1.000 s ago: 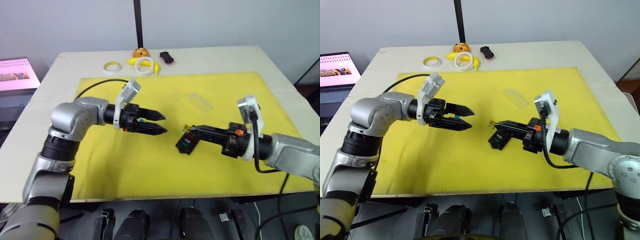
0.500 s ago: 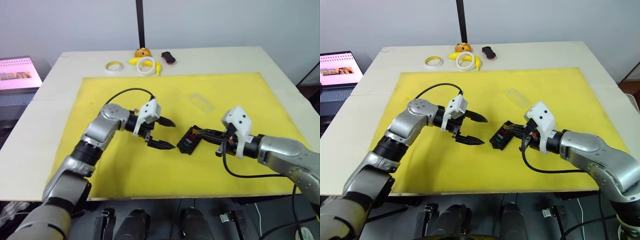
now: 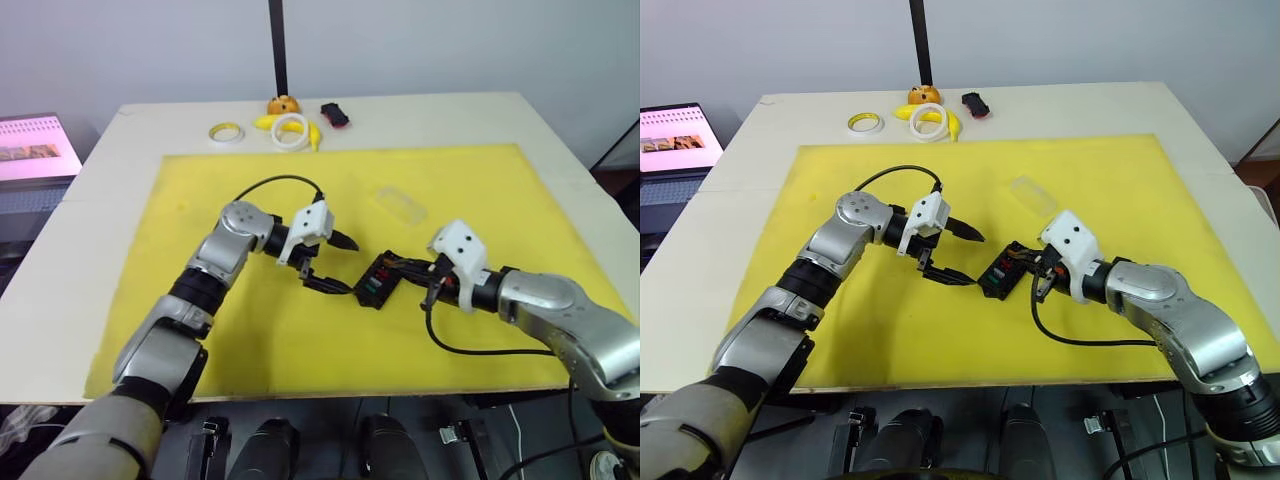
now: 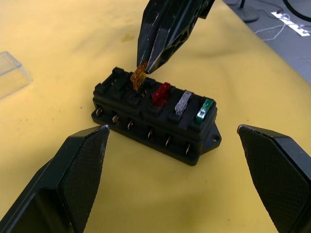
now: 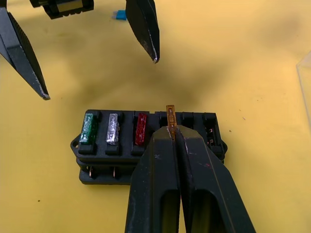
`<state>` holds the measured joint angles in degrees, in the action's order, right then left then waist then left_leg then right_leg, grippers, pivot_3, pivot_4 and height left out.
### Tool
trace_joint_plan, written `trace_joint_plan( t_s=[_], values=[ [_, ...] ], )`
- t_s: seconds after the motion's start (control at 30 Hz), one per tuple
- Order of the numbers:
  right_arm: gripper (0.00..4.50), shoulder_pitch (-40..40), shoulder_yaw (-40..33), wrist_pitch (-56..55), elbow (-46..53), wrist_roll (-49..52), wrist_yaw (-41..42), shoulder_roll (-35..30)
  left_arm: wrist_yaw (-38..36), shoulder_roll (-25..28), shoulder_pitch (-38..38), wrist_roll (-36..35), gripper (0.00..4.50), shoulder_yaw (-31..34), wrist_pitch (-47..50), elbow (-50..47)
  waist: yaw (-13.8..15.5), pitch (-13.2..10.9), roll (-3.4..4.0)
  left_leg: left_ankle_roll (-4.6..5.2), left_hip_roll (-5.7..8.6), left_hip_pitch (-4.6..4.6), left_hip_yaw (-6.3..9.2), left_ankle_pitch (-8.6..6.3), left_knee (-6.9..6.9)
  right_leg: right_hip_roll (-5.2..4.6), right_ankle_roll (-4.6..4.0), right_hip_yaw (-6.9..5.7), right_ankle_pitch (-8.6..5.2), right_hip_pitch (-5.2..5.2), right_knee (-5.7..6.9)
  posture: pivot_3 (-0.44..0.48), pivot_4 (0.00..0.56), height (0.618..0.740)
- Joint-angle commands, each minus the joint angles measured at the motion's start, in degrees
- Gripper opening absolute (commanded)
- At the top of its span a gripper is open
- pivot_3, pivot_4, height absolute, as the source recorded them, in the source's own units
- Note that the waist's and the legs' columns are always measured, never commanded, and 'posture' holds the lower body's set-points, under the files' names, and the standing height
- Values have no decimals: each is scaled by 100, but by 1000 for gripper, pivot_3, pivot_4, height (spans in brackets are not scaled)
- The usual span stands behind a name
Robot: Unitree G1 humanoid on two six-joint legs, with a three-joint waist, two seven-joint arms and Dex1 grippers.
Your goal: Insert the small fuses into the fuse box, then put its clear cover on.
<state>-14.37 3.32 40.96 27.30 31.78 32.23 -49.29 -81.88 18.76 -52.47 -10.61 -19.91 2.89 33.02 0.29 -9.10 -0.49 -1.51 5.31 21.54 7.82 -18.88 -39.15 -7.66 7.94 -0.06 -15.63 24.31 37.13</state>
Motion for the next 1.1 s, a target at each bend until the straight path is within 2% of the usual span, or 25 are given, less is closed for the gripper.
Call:
trace_joint_plan(
  t_s=[0.03,1.1],
  values=[
    [0,-71,-97,-69,75,-140,109,85,-21,-23,-120,40,4458,138,-117,-53,0,0,0,0,0,0,0,0,0,0,0,0,0,0,0,0,150,740],
    [0,-72,-59,-112,-81,-841,504,458,59,-115,-135,160,4458,200,-56,-110,-11,0,0,0,0,-1,1,0,-1,0,0,0,0,0,4,0,150,740]
  ],
)
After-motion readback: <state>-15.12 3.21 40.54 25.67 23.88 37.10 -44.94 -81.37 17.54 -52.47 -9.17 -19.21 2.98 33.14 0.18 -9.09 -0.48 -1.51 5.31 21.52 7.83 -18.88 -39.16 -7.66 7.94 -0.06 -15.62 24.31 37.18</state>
